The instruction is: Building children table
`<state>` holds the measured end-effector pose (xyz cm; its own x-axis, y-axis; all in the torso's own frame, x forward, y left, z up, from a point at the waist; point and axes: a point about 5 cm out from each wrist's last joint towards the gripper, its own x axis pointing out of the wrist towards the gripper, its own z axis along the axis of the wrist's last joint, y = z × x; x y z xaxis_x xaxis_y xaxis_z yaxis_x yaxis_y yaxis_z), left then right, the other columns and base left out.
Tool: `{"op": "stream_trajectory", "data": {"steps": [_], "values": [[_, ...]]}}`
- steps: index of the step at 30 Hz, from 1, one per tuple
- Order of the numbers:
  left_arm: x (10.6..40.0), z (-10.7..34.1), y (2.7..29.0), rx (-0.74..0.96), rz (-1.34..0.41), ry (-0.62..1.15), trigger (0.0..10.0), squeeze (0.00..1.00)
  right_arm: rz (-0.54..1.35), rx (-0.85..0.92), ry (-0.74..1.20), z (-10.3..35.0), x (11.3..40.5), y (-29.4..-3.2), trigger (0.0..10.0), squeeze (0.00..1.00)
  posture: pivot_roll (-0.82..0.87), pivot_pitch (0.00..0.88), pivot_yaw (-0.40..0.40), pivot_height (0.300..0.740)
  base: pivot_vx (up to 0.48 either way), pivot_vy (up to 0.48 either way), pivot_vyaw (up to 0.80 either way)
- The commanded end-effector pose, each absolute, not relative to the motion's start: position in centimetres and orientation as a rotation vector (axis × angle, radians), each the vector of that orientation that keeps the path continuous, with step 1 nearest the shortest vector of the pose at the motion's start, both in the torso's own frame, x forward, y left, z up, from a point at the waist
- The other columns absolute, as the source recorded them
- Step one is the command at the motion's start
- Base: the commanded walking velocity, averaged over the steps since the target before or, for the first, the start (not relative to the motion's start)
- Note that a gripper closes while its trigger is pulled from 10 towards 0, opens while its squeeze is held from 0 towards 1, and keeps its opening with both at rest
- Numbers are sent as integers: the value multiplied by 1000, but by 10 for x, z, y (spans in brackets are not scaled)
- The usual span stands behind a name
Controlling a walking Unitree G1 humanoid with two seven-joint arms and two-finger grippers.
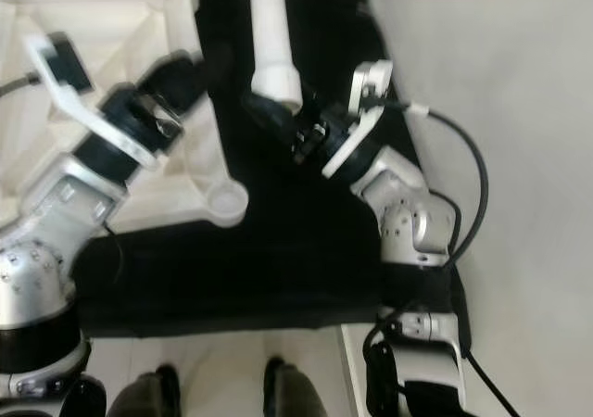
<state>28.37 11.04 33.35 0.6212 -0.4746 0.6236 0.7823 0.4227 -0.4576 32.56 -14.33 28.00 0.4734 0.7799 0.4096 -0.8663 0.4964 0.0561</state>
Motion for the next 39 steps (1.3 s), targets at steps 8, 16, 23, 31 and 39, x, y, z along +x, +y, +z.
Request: {"op": "stream_trajectory", "data": {"steps": [8, 16, 23, 31, 39], "values": [[294, 361, 114, -907, -944, -450, 10000, 0, 1142, 169, -385, 276, 305, -128, 0, 0, -95, 133, -88, 740, 0, 0, 0], [310, 379, 110, -930, -967, -369, 10000, 0, 1317, 61, -375, 271, 284, -108, 0, 0, -94, 111, -71, 740, 0, 0, 0], [310, 383, 110, -940, -975, -362, 10000, 0, 1228, 50, -386, 272, 294, -110, 0, 0, -90, 107, -69, 740, 0, 0, 0], [302, 381, 107, -973, -981, -367, 10000, 0, 988, 142, -446, 283, 317, -116, 0, 0, -87, 103, -79, 740, 0, 0, 0], [303, 387, 116, -970, -961, -391, 10000, 0, 1063, 227, -488, 290, 309, -113, 0, 0, -91, 102, -82, 740, 0, 0, 0]]}}
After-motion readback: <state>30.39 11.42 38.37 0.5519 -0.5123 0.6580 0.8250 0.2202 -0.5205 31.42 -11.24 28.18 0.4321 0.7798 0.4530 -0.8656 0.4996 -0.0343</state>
